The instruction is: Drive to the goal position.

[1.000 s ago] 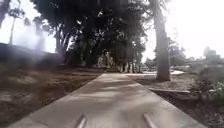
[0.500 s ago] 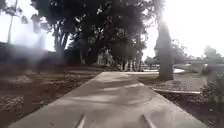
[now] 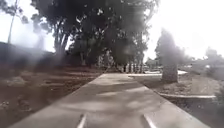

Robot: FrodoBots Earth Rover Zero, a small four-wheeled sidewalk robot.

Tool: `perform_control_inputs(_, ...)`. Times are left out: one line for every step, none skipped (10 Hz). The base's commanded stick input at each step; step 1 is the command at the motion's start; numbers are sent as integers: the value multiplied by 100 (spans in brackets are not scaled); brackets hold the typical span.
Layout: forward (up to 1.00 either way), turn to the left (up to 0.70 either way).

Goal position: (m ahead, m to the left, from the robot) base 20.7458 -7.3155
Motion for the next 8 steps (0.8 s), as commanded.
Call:
perform_control_inputs(70, 0)
perform_control_inputs(70, 0)
perform_control_inputs(70, 0)
perform_control_inputs(70, 0)
perform_control_inputs(70, 0)
perform_control_inputs(70, 0)
perform_control_inputs(70, 0)
perform_control_inputs(70, 0)
